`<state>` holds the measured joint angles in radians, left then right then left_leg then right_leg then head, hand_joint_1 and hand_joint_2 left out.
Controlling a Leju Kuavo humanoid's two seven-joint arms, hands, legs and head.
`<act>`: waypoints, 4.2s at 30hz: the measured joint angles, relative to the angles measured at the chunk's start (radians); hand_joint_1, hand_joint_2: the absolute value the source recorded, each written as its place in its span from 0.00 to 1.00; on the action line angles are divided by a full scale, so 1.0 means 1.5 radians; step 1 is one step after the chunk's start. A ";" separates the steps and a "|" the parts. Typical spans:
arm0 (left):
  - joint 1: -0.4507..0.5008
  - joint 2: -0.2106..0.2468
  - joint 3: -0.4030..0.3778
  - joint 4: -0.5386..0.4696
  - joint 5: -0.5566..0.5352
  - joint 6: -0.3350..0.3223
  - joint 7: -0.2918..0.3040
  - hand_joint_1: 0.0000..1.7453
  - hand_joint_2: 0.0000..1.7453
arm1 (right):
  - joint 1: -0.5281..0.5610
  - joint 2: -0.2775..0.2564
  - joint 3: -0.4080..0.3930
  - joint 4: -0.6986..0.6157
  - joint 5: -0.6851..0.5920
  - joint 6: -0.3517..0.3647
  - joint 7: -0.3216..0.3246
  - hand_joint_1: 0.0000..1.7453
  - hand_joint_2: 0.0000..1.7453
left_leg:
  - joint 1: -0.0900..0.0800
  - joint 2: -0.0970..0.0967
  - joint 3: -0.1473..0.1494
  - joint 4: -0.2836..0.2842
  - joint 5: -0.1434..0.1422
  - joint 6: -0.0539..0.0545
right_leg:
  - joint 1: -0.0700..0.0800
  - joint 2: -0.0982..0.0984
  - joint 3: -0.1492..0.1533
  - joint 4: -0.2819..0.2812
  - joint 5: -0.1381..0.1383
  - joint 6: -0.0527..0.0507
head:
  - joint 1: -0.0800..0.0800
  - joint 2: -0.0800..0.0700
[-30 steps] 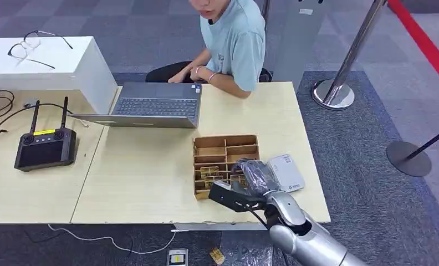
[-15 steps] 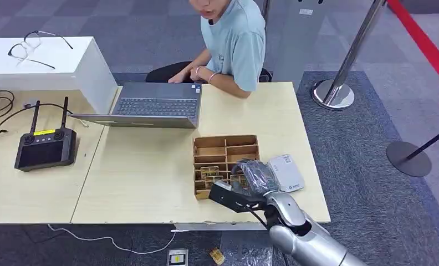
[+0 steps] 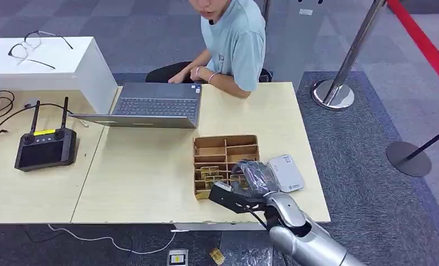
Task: Pass the card to the sensor for recognition and then transmit it.
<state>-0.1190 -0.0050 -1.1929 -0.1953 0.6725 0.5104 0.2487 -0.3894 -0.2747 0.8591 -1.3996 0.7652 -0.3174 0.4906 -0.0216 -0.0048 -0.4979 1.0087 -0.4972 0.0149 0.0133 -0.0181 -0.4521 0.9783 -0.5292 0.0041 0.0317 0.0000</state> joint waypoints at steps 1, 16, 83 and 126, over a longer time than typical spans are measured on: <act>0.000 0.000 0.000 0.000 -0.001 0.000 0.000 0.00 1.00 | 0.000 0.000 0.000 0.000 0.002 0.000 0.000 0.50 1.00 | 0.000 0.000 0.000 0.000 0.000 0.000 | 0.000 0.000 0.000 0.000 0.000 0.000 | 0.000 0.000; 0.000 0.000 0.000 0.000 -0.004 -0.005 0.000 0.00 1.00 | -0.005 0.000 -0.001 0.003 0.026 0.013 0.007 0.47 1.00 | 0.000 0.000 0.000 0.000 0.000 0.000 | 0.000 0.000 0.000 0.000 0.000 0.000 | 0.000 0.000; 0.000 -0.002 -0.011 0.000 0.000 -0.005 -0.003 0.00 1.00 | -0.012 -0.022 -0.012 -0.006 0.076 0.038 0.026 0.62 1.00 | 0.000 0.000 0.000 0.000 0.000 0.000 | 0.000 0.000 0.000 0.000 0.000 0.000 | 0.000 0.000; 0.000 -0.002 -0.011 0.000 0.002 0.002 -0.008 0.00 1.00 | 0.025 -0.034 -0.013 -0.046 0.085 0.047 0.030 0.60 1.00 | 0.000 0.000 -0.001 0.000 0.000 0.000 | 0.000 0.000 0.000 0.000 0.000 0.000 | 0.000 0.000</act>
<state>-0.1190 -0.0080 -1.2089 -0.1953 0.6748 0.5135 0.2369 -0.3515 -0.3262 0.8392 -1.4687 0.8923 -0.2468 0.5360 -0.0217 -0.0049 -0.4988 1.0090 -0.4972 0.0150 0.0132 -0.0181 -0.4528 0.9782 -0.5293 0.0041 0.0317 0.0000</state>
